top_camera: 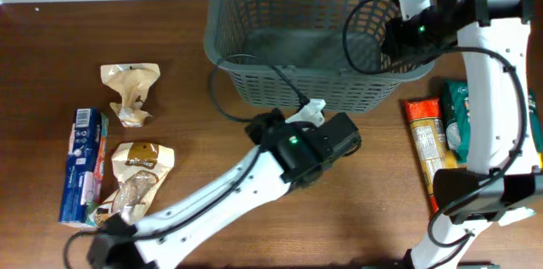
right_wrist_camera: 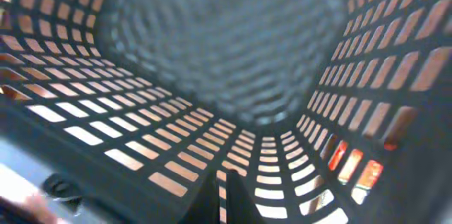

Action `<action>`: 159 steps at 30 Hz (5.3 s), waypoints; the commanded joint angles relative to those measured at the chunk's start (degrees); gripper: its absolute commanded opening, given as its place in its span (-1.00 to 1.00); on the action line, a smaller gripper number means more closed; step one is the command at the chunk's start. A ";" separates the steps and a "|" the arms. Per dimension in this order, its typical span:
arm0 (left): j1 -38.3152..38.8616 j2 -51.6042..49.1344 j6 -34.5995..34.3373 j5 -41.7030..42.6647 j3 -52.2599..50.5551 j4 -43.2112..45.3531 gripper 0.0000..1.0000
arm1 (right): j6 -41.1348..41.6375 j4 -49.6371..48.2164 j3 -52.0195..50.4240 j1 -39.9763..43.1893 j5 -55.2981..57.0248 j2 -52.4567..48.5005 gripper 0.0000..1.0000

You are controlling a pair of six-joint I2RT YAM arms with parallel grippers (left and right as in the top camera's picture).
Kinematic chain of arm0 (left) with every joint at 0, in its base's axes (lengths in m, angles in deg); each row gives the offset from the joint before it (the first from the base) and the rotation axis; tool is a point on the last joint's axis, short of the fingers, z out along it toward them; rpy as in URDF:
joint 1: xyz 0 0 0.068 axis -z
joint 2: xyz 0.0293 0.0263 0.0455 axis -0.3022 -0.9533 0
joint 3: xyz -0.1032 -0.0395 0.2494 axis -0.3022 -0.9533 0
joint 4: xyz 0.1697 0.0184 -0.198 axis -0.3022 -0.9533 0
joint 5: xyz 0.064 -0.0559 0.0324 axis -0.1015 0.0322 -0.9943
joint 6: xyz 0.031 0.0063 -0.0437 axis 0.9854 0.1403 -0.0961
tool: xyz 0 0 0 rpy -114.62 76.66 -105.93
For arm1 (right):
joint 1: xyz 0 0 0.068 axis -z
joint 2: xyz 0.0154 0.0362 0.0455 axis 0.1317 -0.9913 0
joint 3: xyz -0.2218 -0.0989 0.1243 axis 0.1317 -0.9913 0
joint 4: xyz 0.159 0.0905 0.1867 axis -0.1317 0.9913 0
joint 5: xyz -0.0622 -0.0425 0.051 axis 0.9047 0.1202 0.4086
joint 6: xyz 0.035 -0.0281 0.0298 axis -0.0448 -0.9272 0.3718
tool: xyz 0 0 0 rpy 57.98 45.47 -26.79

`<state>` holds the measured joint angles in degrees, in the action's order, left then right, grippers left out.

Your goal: Pack container

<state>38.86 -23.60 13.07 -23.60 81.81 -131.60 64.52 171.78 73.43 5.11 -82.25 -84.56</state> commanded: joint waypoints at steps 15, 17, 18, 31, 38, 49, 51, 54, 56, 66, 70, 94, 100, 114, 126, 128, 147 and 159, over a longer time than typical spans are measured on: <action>-12.98 14.71 -2.91 -4.76 1.99 24.15 -0.96 | 11.21 5.66 17.68 -1.46 0.44 13.25 -0.93; -15.69 14.67 -2.93 -2.60 1.99 27.56 -0.96 | 13.86 5.68 17.68 -2.45 0.48 15.02 -0.93; -17.09 14.67 -2.95 -0.72 1.99 29.07 -0.97 | 14.84 5.68 17.68 -3.28 0.48 15.89 -0.93; -27.23 14.80 -11.78 23.32 1.99 27.80 -0.96 | 35.10 5.68 8.66 -30.16 29.18 33.05 -0.93; -27.43 14.80 -11.50 24.90 1.99 27.58 -0.97 | 46.25 5.66 -24.92 -32.79 33.92 48.61 -0.93; -27.36 15.32 -6.58 40.65 1.99 26.10 -0.96 | 54.27 1.22 -57.37 -32.79 37.83 55.87 -0.93; -27.36 15.93 -4.70 43.25 1.99 25.27 -0.97 | 54.27 -3.10 -61.77 -32.79 38.91 55.87 -0.93; -27.21 17.49 -1.44 44.30 2.01 22.47 -0.96 | 54.23 -12.04 -68.11 -32.79 41.20 55.23 -0.93; -26.75 18.64 1.88 44.30 1.99 20.33 -0.96 | 54.03 -16.13 -70.16 -32.79 42.18 54.05 -0.93; -23.54 24.70 10.99 44.44 1.99 10.75 -0.97 | 54.10 -27.71 -72.13 -32.79 52.50 44.17 -0.93; -23.54 27.21 11.10 44.33 1.99 8.50 -0.97 | 54.31 -33.48 -72.13 -32.72 55.87 41.33 -0.93; -23.58 28.65 13.44 39.41 1.99 3.37 -0.96 | 54.27 -46.42 -72.15 -25.53 61.99 36.39 -0.92; -23.58 28.65 13.44 38.82 1.99 3.39 -0.97 | 54.23 -48.43 -72.15 -21.77 61.96 36.39 -0.93; -23.58 28.65 13.42 38.82 1.99 3.41 -0.96 | 46.03 -59.36 -72.15 -21.03 58.86 36.39 -0.93; -23.58 28.46 12.61 38.53 1.97 3.39 -0.96 | 44.63 -50.14 -72.06 -21.14 54.18 36.70 -0.93; -23.61 27.89 10.73 36.06 1.97 3.45 -0.96 | 44.65 -47.25 -71.78 -21.14 54.16 37.79 -0.78; -41.70 27.39 -4.92 23.50 1.97 6.93 0.43 | 44.78 -16.33 -49.37 -10.97 52.11 65.99 0.98; -71.21 17.84 -4.20 36.35 1.81 13.88 0.54 | 45.22 -8.31 -49.11 10.12 53.99 66.49 0.98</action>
<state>-27.76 -1.42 9.11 8.33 83.12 -119.86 109.28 163.78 24.36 10.33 -29.38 -15.54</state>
